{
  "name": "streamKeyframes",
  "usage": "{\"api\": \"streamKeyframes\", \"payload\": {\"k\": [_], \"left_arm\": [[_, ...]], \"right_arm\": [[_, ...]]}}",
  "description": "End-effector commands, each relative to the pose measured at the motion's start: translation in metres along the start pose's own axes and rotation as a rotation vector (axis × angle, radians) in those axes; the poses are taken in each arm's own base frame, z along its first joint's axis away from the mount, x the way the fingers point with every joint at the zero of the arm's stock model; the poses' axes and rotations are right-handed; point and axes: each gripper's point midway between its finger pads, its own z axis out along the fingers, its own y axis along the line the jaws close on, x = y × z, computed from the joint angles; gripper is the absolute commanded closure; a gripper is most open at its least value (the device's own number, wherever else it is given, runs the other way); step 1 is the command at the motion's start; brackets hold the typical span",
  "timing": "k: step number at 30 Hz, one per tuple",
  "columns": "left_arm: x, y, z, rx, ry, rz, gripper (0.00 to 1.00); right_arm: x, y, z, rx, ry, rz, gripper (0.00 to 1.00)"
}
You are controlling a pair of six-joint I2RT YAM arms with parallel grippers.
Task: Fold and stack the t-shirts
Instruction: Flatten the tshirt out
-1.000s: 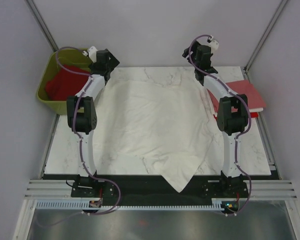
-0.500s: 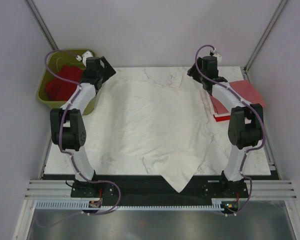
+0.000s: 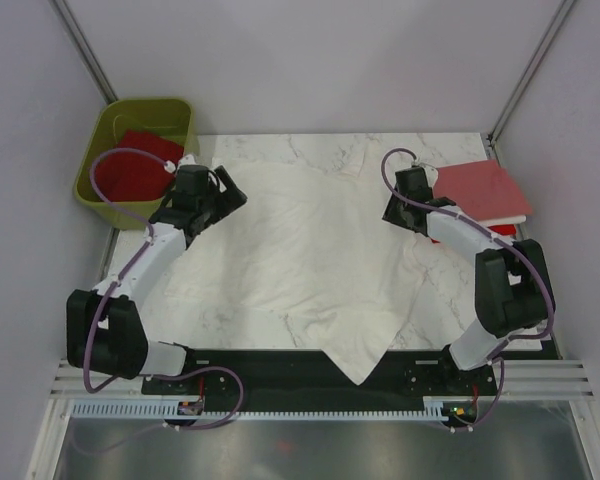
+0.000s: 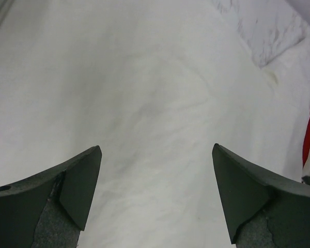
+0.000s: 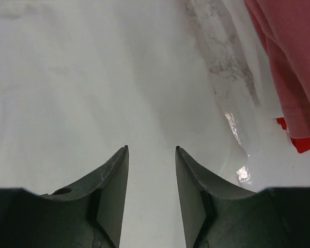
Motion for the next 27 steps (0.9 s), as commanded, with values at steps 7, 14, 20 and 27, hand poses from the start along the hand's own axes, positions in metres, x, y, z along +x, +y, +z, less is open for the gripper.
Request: {"api": "streamKeyframes", "payload": {"k": [7,14,20,27], "left_arm": [[0.08,0.007,0.015,-0.042,0.185,-0.059,0.04],[0.121,0.028,0.081,-0.141,0.302,-0.036,0.04],[0.132,0.017,0.134,-0.144,0.349,-0.071,0.05],[0.111,0.01,0.188,-0.191,0.321,-0.028,0.05]], "right_arm": [[0.017,-0.019,0.044,0.145,0.04,-0.062,0.55],[0.008,-0.018,0.085,0.24,0.039,-0.066,0.55],[-0.012,-0.014,0.116,0.32,0.016,-0.081,0.54],[-0.043,-0.011,0.134,0.373,-0.04,-0.06,0.54]]}}
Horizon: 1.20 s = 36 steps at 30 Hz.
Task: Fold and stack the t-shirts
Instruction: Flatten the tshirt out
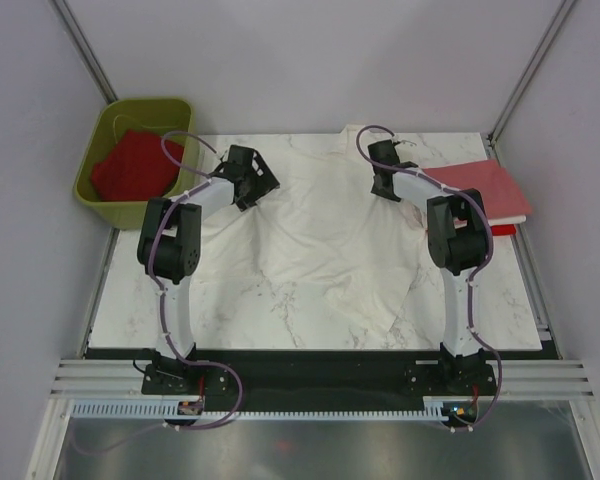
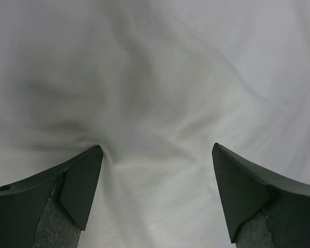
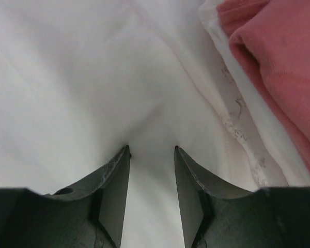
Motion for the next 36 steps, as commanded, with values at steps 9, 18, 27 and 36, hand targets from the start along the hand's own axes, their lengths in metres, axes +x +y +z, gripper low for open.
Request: {"api": "streamKeyframes", "payload": {"k": [9,18,27,36], "left_arm": [[0.008,0.032,-0.02,-0.15,-0.016,0.034,0.0],[0.037,0.053,-0.139,-0.078,-0.117,0.006,0.0],[0.079,0.124,-0.186,-0.107,-0.202,-0.022,0.04],[0.083,0.124,-0.203,-0.031,-0.227,-0.001,0.06]], "right_arm": [[-0.054,-0.026,-0.067,-0.004,-0.145,0.103,0.36],[-0.005,-0.051,-0.167,-0.151,-0.139,0.073,0.02],[0.109,-0.088,-0.234,-0.338,0.002,0.123,0.1],[0.211,-0.1,-0.235,-0.399,0.195,-0.068,0.26]]}}
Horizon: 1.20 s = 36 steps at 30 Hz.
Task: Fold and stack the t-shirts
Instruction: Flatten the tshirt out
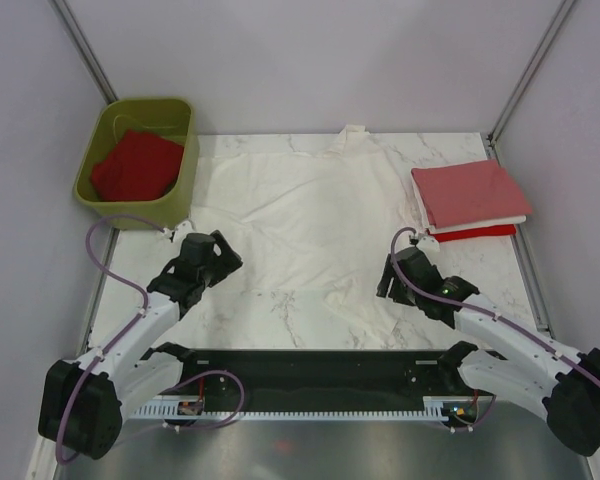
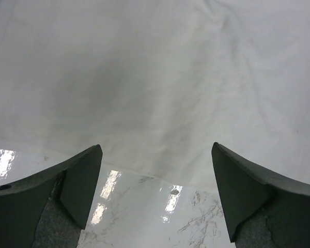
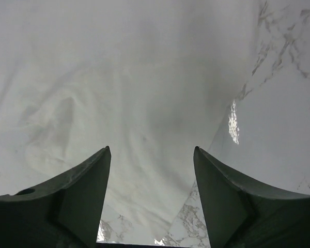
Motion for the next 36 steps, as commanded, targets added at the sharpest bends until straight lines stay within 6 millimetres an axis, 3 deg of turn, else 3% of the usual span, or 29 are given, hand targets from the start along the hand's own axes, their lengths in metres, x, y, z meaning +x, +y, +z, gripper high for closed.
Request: {"api": "streamKeyframes", "payload": {"k": [1,7,10,18,23,36], "left_arm": [[-0.015,-0.011,-0.005,0.039,-0.043,-0.014,0.06],[-0.013,-0.01,-0.004,0.034,-0.038,-0.021,0.06],[-0.011,-0.013,-0.004,0.042,-0.021,-0.021,0.06],[-0.011,-0.011,-0.005,0.038,-0.025,-0.024,0.05],[-0.012,-0.01,-0.005,0.029,-0.03,-0.026,0.06],[-0.014,-0.001,-0.004,-0.017,-0.053,-0.051,0.07]], "right_arm": [[0.035,0.006,0.002,-0.032,0.107,-0.068,0.29],[0.073,0.017,-0.007,-0.066,0.152,-0.192,0.32],[0.086,0.01,-0.015,-0.023,0.146,-0.233,0.32],[0.088,-0.001,-0.037,0.096,0.086,-0.279,0.33],[0.106,0.001,-0.033,0.062,0.128,-0.306,0.35],[0.121,-0.005,-0.029,0.086,0.193,-0.37,0.53]]}}
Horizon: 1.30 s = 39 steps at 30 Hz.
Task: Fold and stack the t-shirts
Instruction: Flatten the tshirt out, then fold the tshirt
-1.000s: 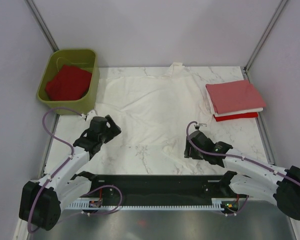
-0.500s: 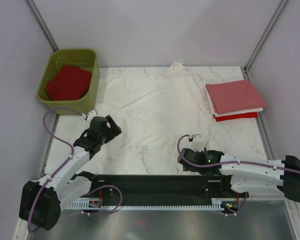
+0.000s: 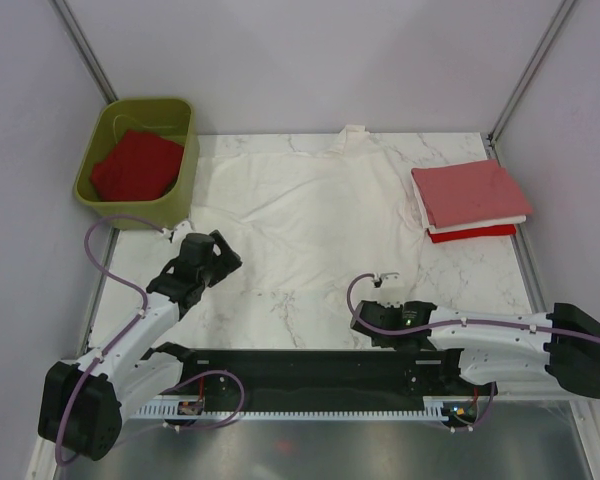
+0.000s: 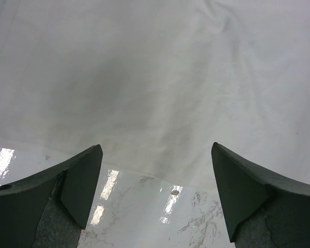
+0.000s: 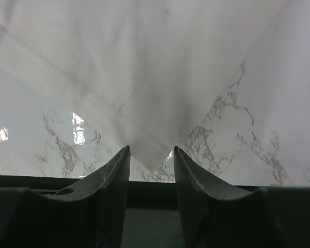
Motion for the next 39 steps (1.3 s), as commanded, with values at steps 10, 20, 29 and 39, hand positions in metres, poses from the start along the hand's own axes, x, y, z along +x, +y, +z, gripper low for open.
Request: {"api": "streamKeyframes", "payload": {"k": [10,20,29,39], "left_arm": [[-0.01,0.002,-0.001,-0.037,-0.032,-0.047,0.07],[-0.011,0.001,-0.002,-0.034,-0.035,-0.052,0.07],[-0.017,0.011,-0.004,-0.1,-0.069,-0.079,0.08],[-0.016,0.026,-0.002,-0.187,-0.079,-0.144,0.18]], "right_arm": [[0.017,0.01,0.002,0.023,0.107,-0.091,0.63],[-0.017,0.023,-0.015,-0.018,0.0,-0.045,1.0],[-0.092,0.012,-0.047,0.045,-0.207,-0.047,1.0],[-0.179,-0.017,-0.069,0.121,-0.43,0.048,1.0]]}}
